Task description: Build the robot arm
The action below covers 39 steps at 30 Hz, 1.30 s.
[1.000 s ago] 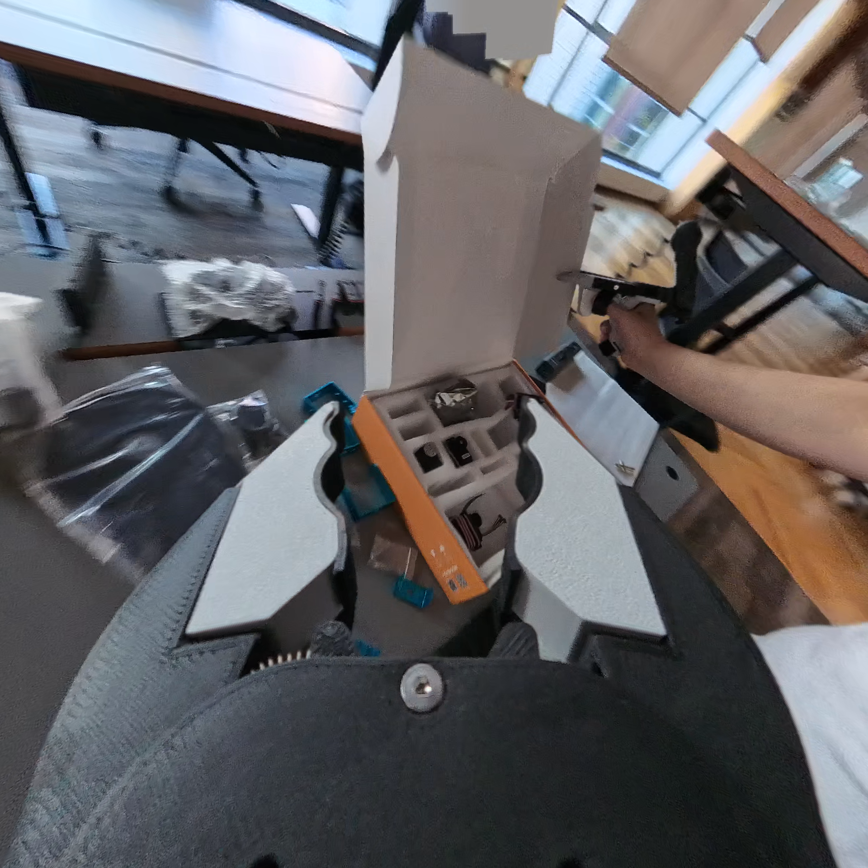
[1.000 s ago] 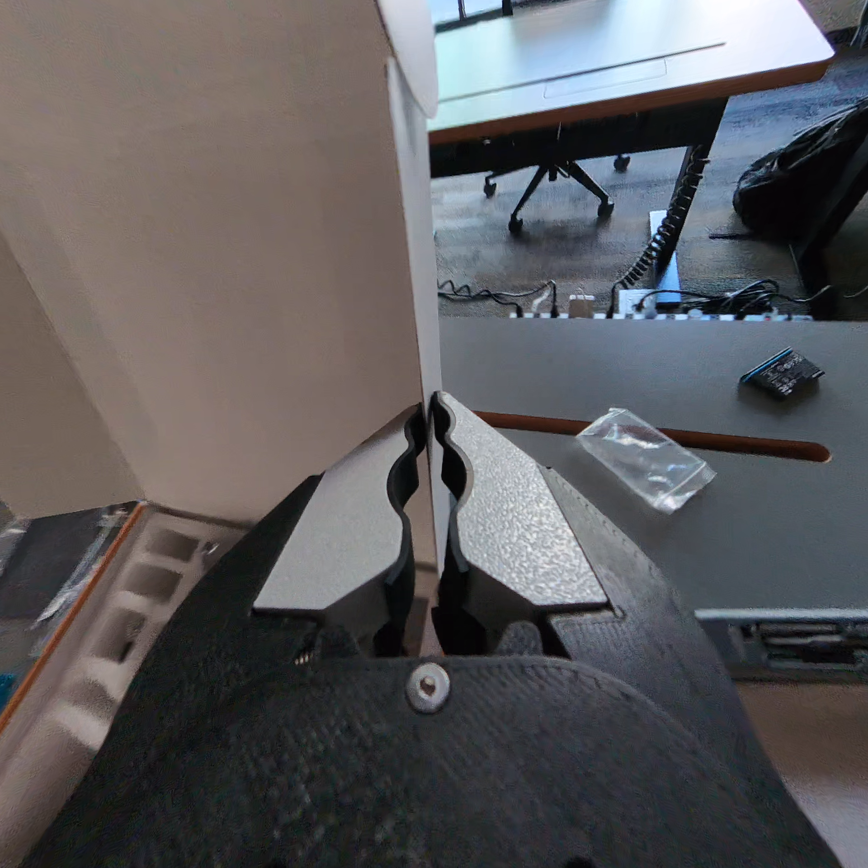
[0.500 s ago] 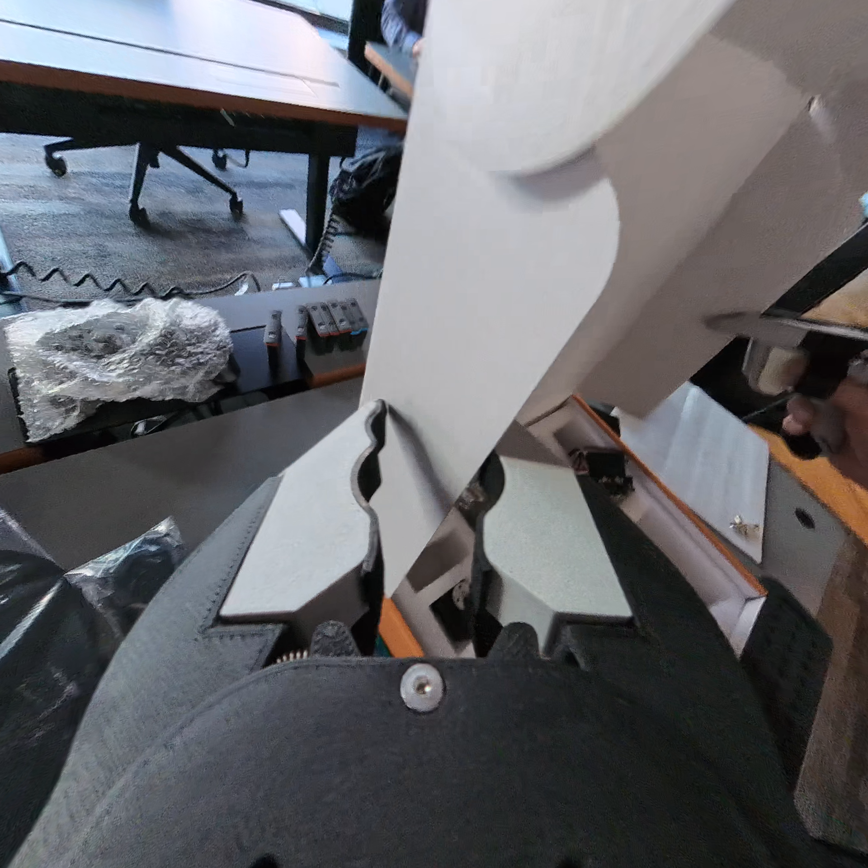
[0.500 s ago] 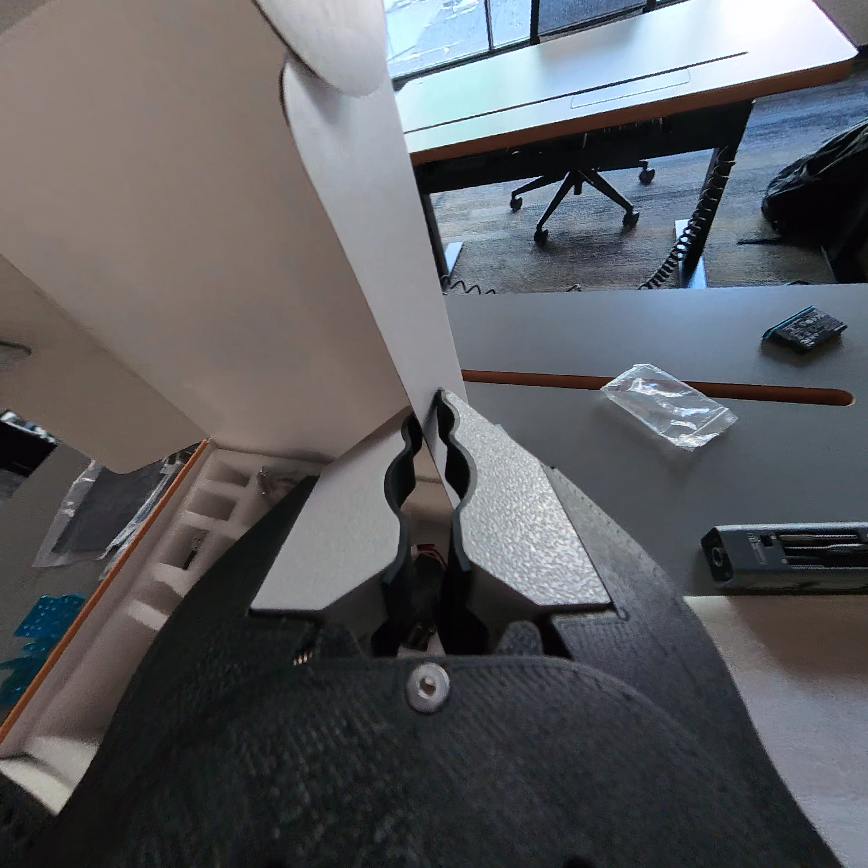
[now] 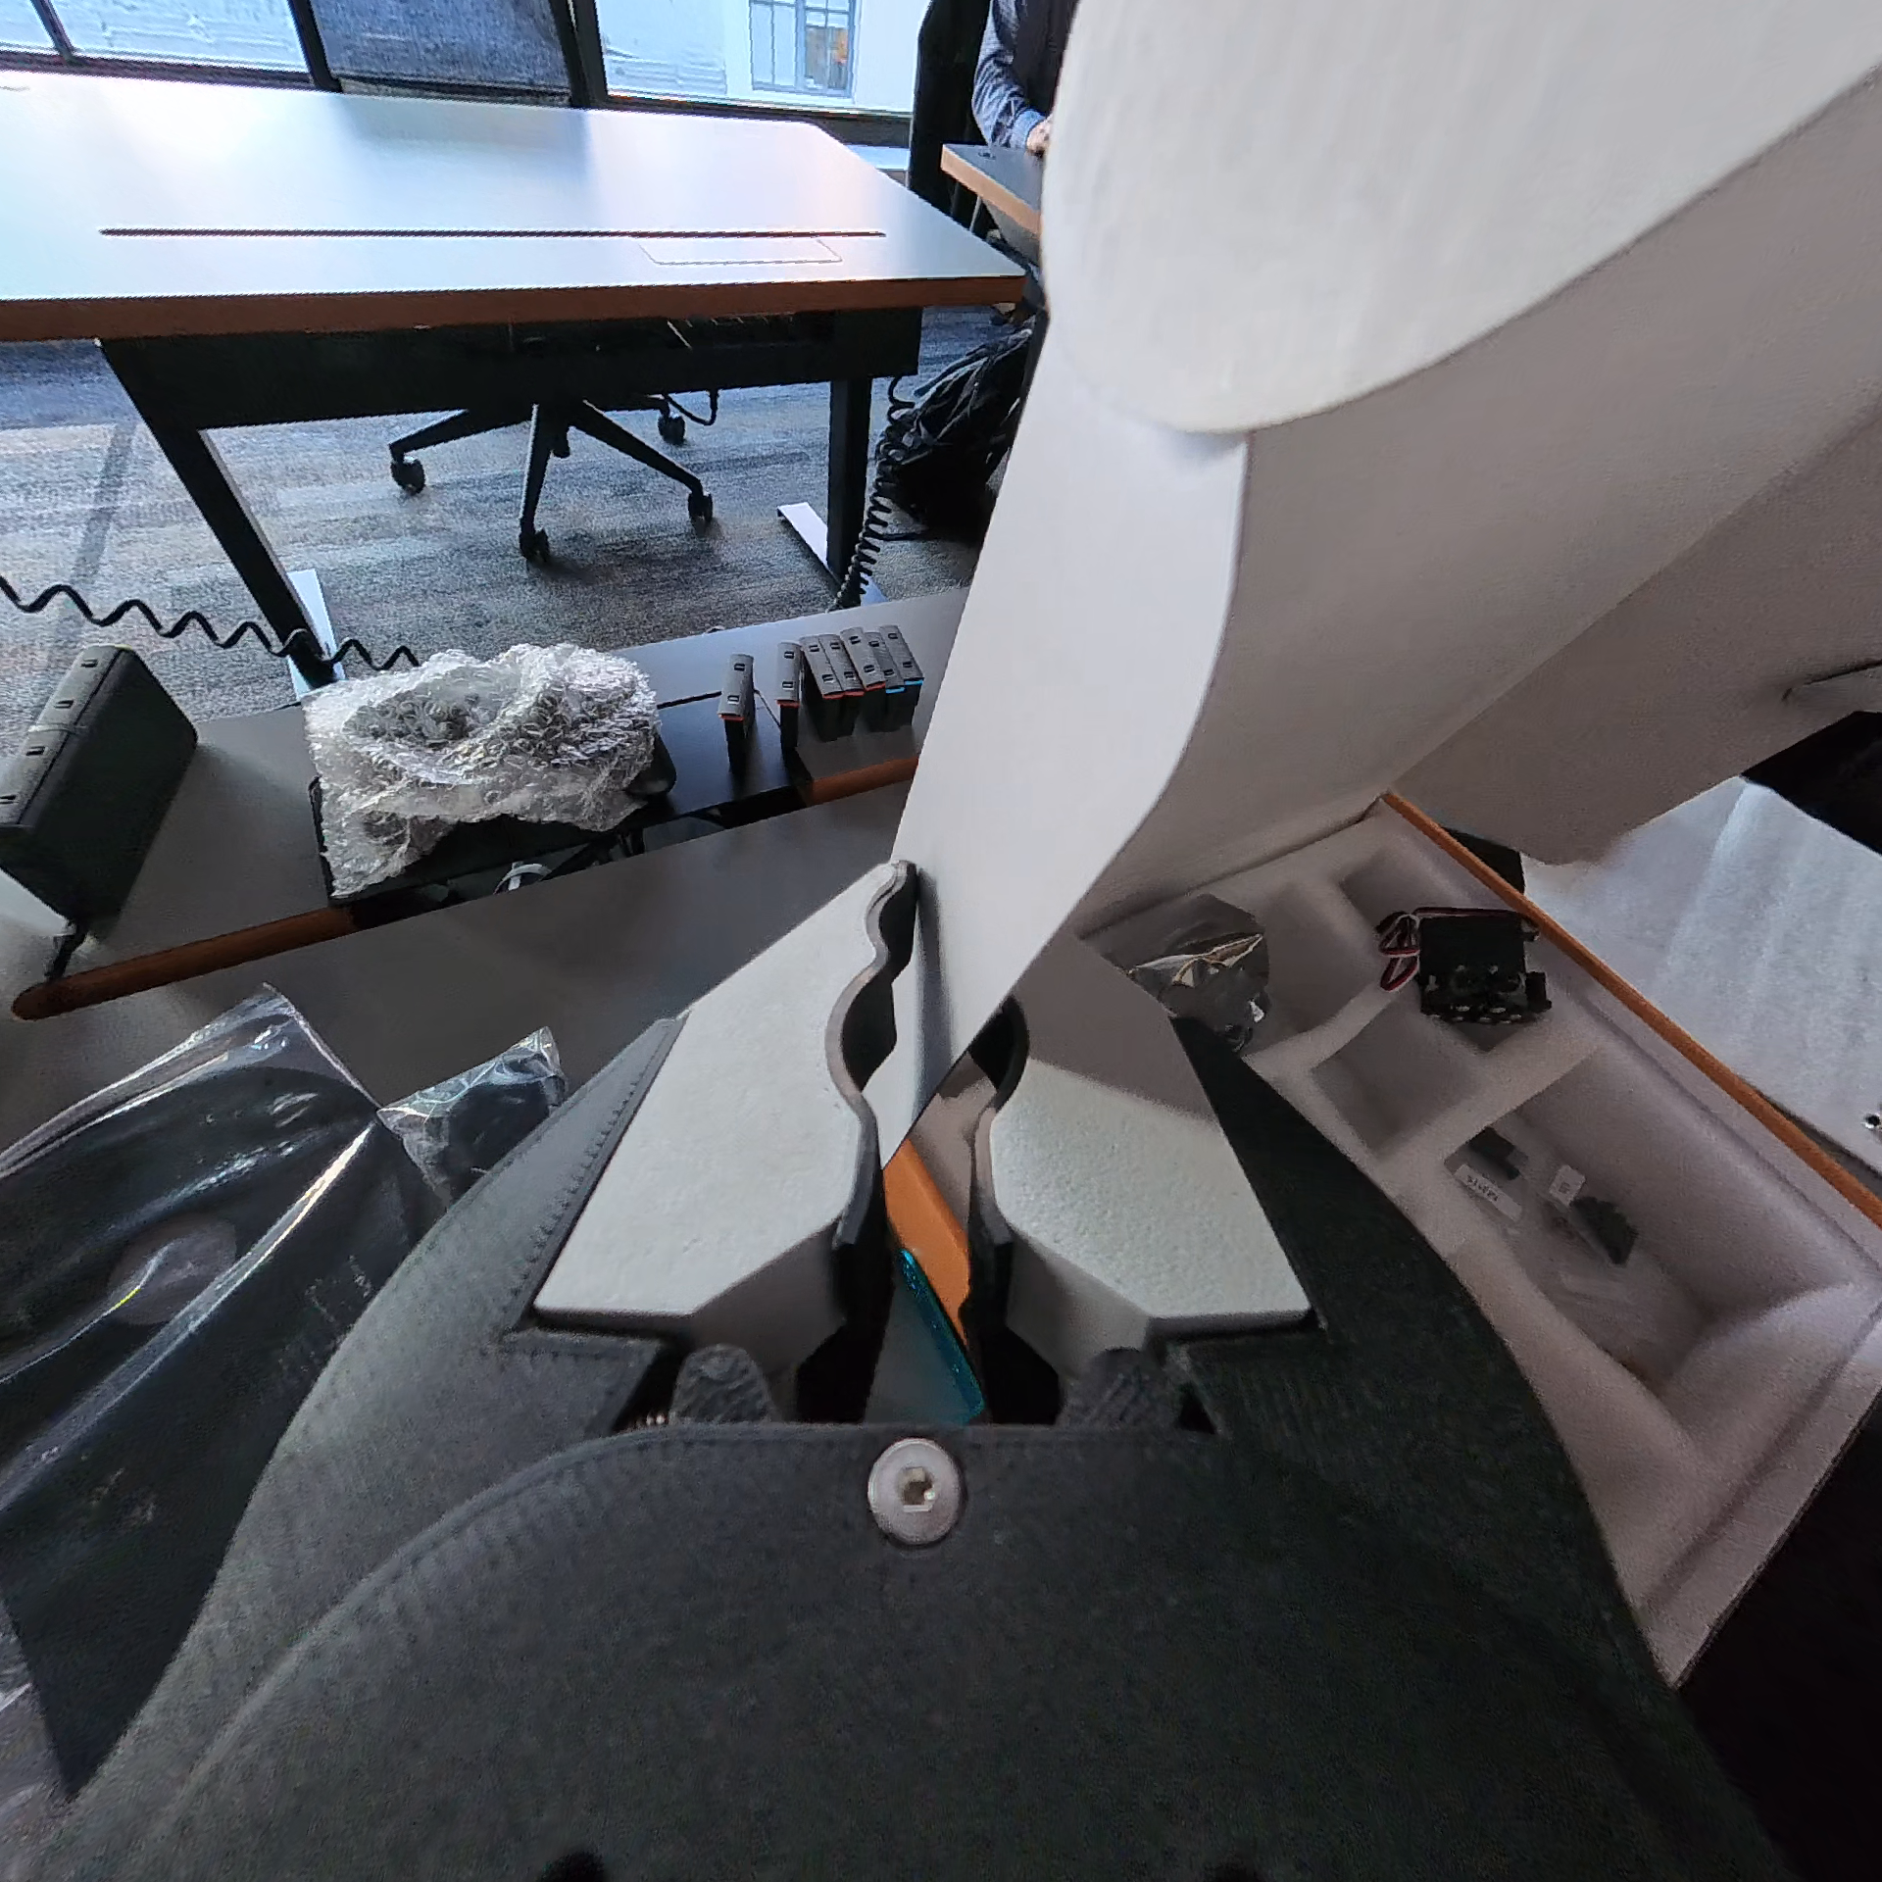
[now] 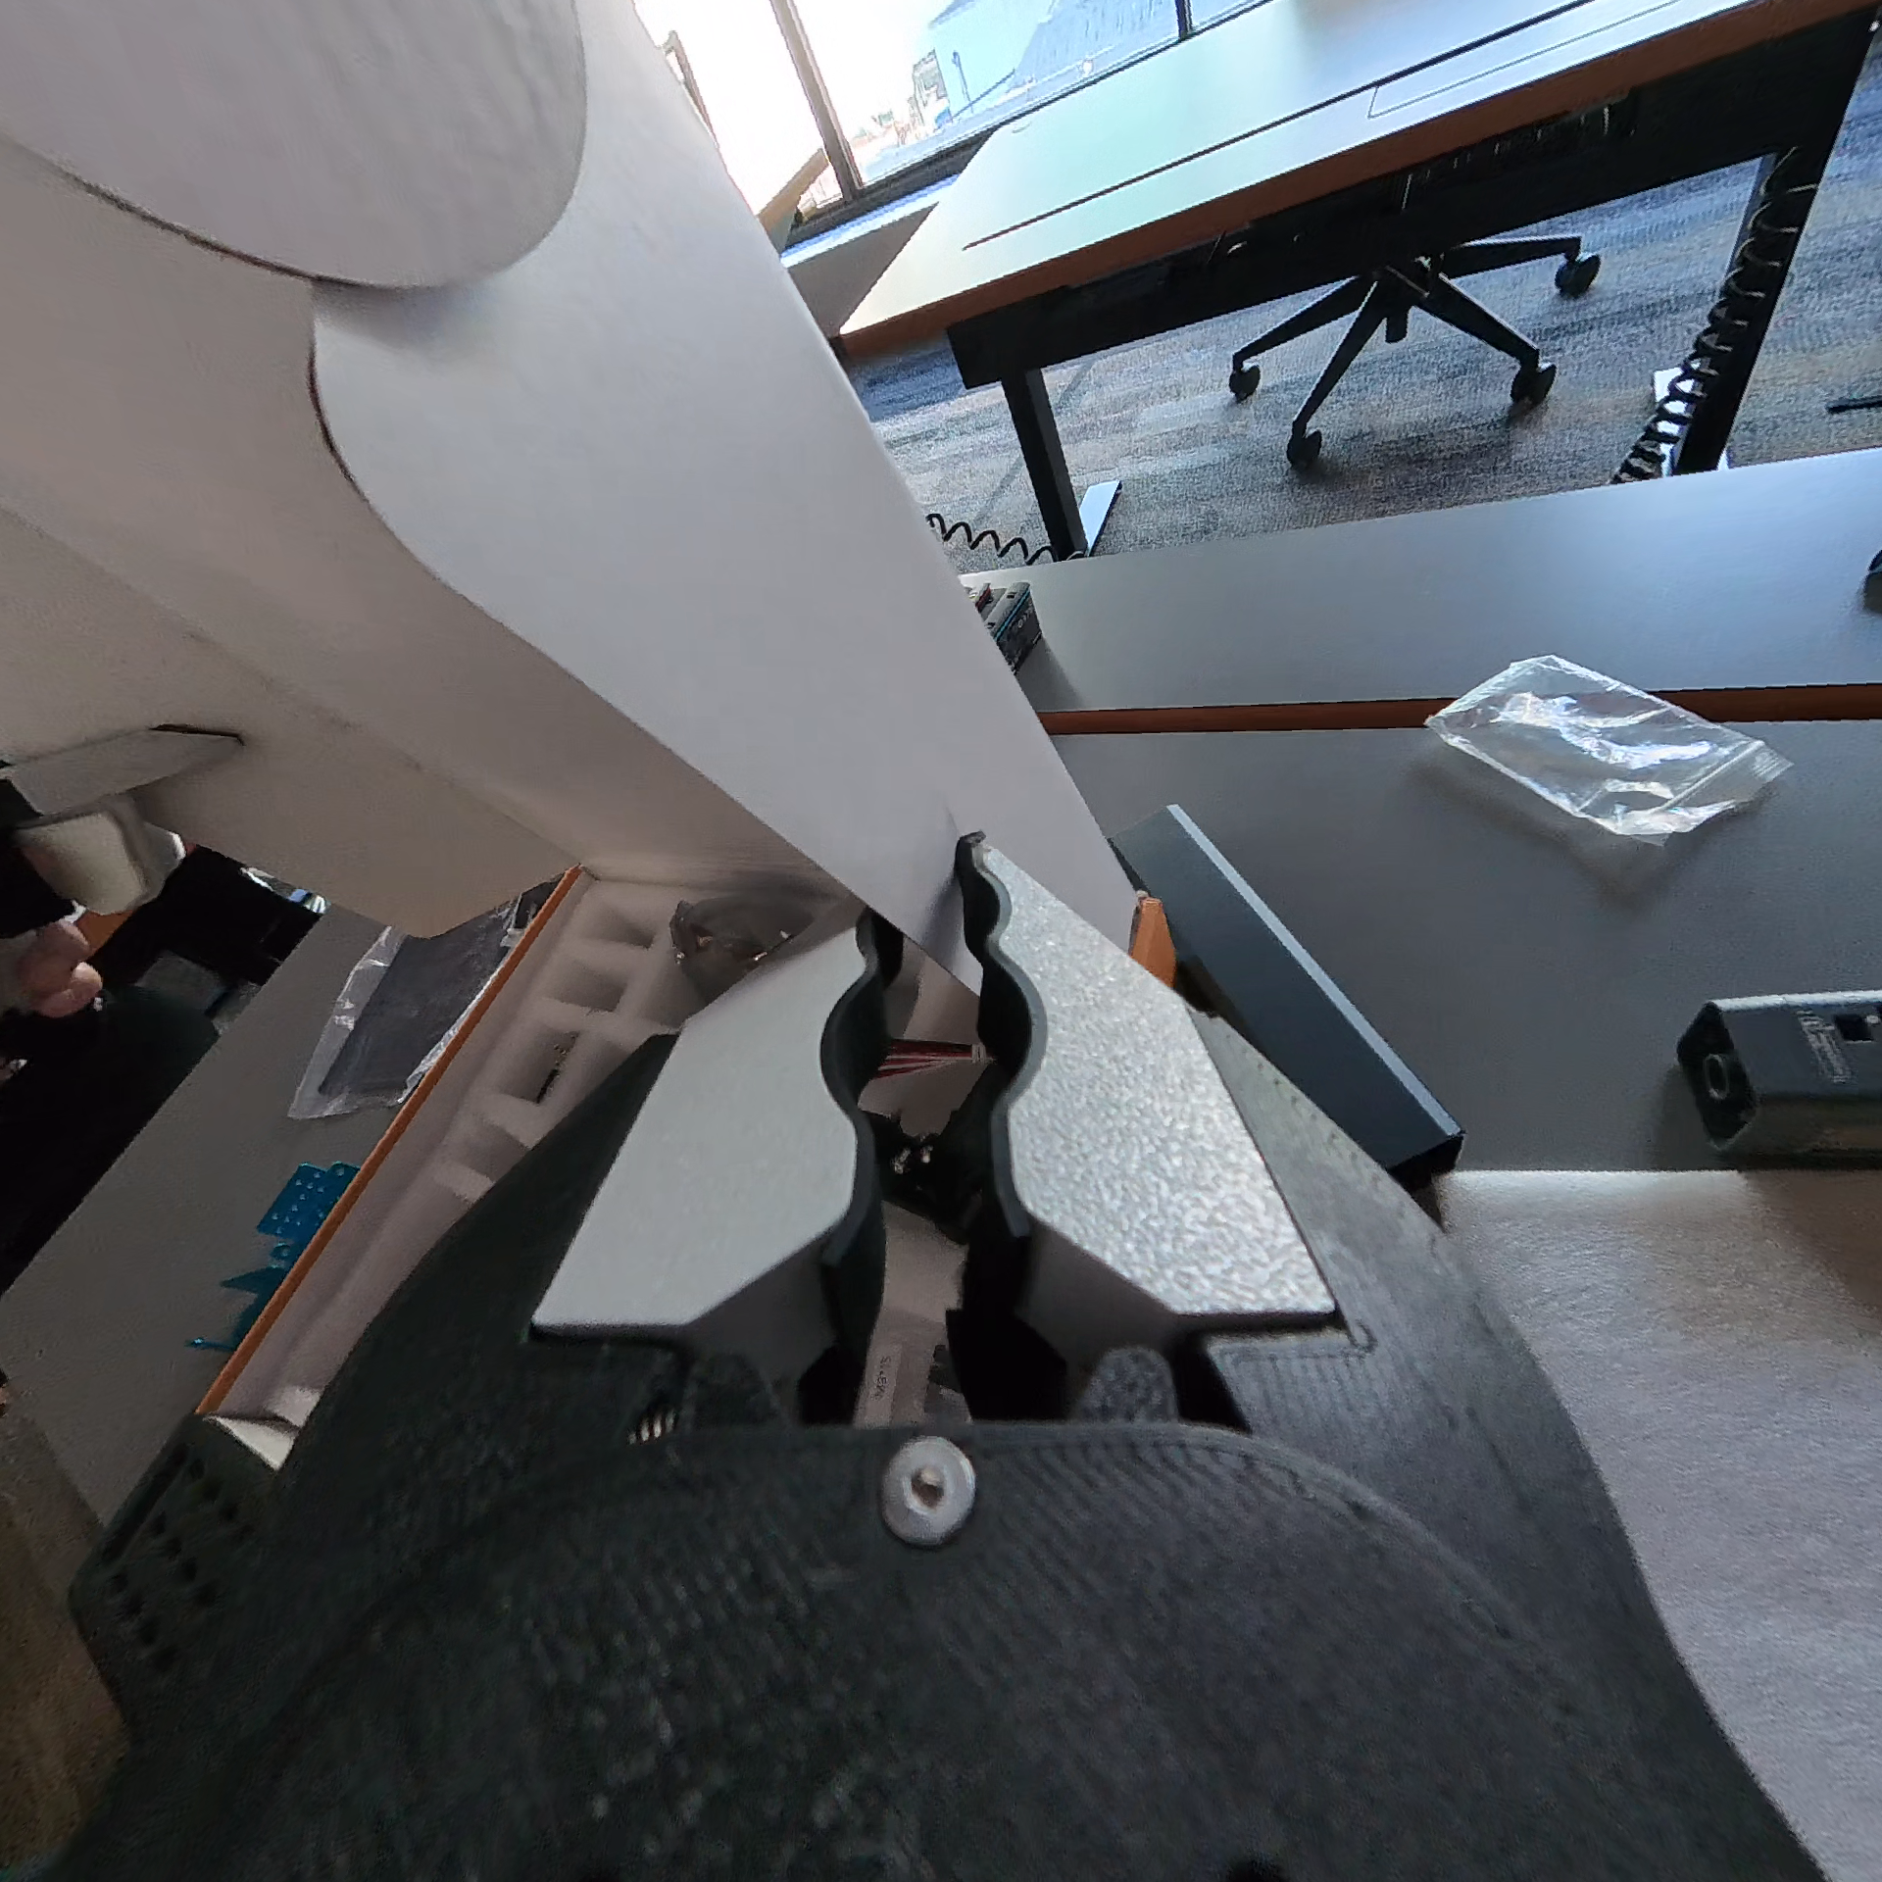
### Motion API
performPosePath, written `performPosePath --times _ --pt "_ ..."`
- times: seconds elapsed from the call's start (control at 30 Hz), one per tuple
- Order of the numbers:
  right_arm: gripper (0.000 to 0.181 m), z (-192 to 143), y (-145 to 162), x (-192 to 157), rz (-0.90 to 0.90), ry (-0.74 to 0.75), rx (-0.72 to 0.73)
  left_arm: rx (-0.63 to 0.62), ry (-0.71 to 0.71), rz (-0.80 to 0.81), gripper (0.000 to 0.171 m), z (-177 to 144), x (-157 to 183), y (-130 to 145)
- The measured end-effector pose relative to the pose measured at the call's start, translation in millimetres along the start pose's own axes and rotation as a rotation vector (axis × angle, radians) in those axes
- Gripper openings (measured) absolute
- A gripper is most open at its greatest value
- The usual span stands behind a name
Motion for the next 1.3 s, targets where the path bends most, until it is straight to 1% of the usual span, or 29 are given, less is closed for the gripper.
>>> performPosePath --times 0.13,0.23,0.37,0.43,0.5,0.73,0.83,0.9,0.97,1.03,1.1,1.2,1.27,1.3 --pt "0.010 -5 6 0 -0.069 0.006 -0.011 0.013 -0.005 0.001 0.005 -4 4 7" --pt "0.010 -11 16 1 -0.114 0.010 -0.035 0.000 -0.001 0.000 0.005 -10 8 15" --pt "0.010 -17 31 4 -0.103 0.018 -0.059 -0.009 -0.021 -0.011 0.008 -20 22 35" --pt "0.011 -19 36 5 -0.084 0.015 -0.045 0.013 -0.041 -0.015 0.010 -22 29 45" --pt "0.011 -18 37 4 -0.060 0.009 -0.039 0.038 -0.053 -0.030 0.010 -22 32 49" --pt "0.012 -18 32 4 -0.095 0.008 -0.073 0.048 -0.047 -0.045 0.012 -20 29 44" --pt "0.011 -12 16 3 -0.092 0.012 -0.075 0.024 -0.054 -0.045 0.011 -14 25 31" --pt "0.008 0 -8 3 -0.119 0.015 -0.051 -0.018 -0.036 -0.014 0.011 -4 15 11" --pt "0.009 21 -35 4 -0.175 -0.010 -0.060 -0.076 0.002 0.011 0.010 10 -5 -12" --pt "0.007 48 -62 9 -0.205 -0.013 -0.063 -0.144 0.049 -0.016 0.006 28 -33 -35" --pt "0.005 81 -84 17 -0.205 -0.016 -0.107 -0.204 0.119 -0.088 0.004 48 -63 -51" --pt "0.002 129 -104 28 -0.222 -0.010 -0.210 -0.252 0.203 -0.189 0.008 79 -100 -58" --pt "0.001 153 -109 33 -0.254 0.005 -0.267 -0.234 0.255 -0.327 0.012 90 -119 -55" --pt "0.001 163 -110 35 -0.252 0.013 -0.294 -0.200 0.272 -0.403 0.012 89 -128 -54"
Point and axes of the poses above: each gripper's, where its closed fingertips meet, z out along the fingers, y out of its underside, x = y × z across the jaws, the point moved 9 cm from there along -z, back along the fingers, and after that the axes turned 12 degrees about y, right-handed, at the moved point
